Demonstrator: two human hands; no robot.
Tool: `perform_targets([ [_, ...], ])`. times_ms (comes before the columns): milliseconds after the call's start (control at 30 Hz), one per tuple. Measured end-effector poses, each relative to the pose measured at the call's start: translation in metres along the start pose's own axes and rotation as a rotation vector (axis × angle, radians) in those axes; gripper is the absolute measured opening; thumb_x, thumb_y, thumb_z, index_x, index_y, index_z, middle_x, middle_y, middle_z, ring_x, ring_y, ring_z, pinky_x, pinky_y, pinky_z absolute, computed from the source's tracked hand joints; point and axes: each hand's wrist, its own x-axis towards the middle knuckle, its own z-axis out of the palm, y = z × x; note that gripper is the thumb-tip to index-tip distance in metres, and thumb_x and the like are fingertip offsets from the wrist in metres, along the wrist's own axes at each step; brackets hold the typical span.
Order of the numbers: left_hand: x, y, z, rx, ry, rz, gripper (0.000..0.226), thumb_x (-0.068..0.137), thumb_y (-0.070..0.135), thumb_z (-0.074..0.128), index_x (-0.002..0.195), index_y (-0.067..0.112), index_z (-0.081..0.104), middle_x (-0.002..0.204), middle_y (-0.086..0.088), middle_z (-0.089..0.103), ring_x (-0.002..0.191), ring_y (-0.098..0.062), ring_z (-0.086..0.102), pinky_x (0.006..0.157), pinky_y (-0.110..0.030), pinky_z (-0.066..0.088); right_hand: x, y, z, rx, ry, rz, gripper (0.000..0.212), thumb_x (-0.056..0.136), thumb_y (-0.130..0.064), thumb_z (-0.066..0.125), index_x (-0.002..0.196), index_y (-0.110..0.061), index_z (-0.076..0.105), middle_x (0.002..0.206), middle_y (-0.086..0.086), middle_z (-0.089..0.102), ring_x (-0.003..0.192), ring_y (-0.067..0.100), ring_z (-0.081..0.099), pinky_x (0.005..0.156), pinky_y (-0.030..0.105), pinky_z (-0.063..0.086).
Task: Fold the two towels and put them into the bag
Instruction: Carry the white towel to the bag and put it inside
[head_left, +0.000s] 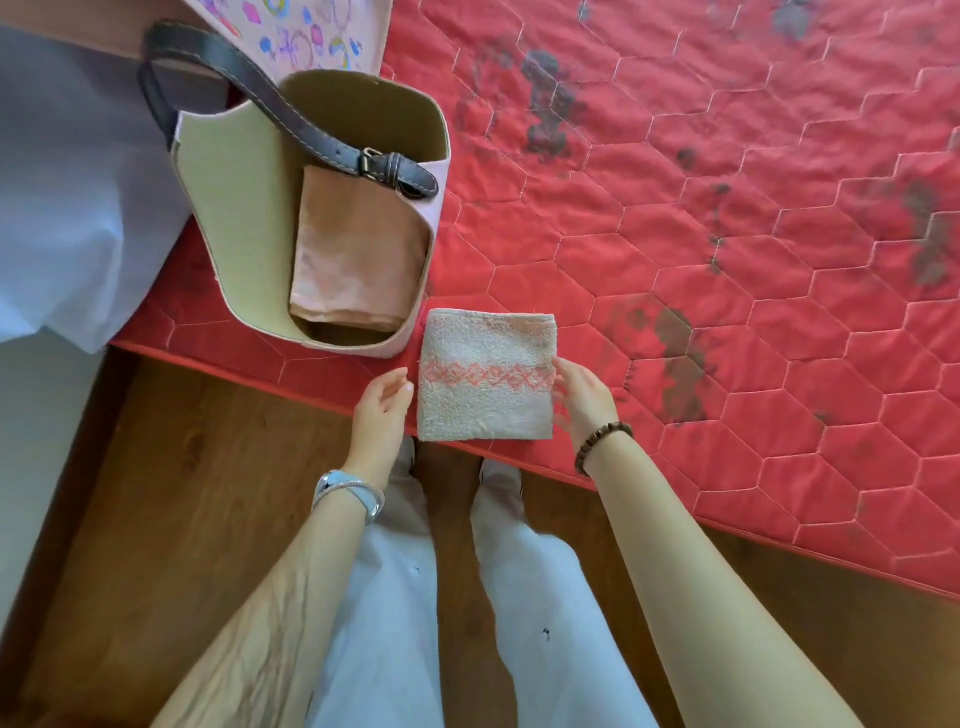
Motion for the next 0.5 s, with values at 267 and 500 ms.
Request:
perform_targets([
  [267,0.030,-0.008,0.022,-0.062,-0.010,-0.029,0.038,0.098,0.014,0.059,0.135,0.005,0.053,0.130,-0.014,0.062,0.120,-0.023,0.060,0.106,-0.039,0.047,0.034,0.025,-0.003,-0.108,0.031,0.019,0.038,0.091,-0.034,0.059,0.125,-0.016,0.055,0.133,0.005,0.057,0.123,0.022,0.053,0.107,0.048,0.042],
  [500,0.030,-0.007,0.034,-0.123,-0.117,-0.063,0.034,0.100,0.022,0.056,0.129,0.004,0.059,0.116,-0.006,0.070,0.108,-0.017,0.068,0.086,-0.025,0.056,0.030,0.013,0.007,-0.250,-0.025,-0.003,0.041,0.095,-0.026,0.057,0.123,0.003,0.058,0.132,0.015,0.057,0.123,0.030,0.051,0.102,0.040,0.038],
])
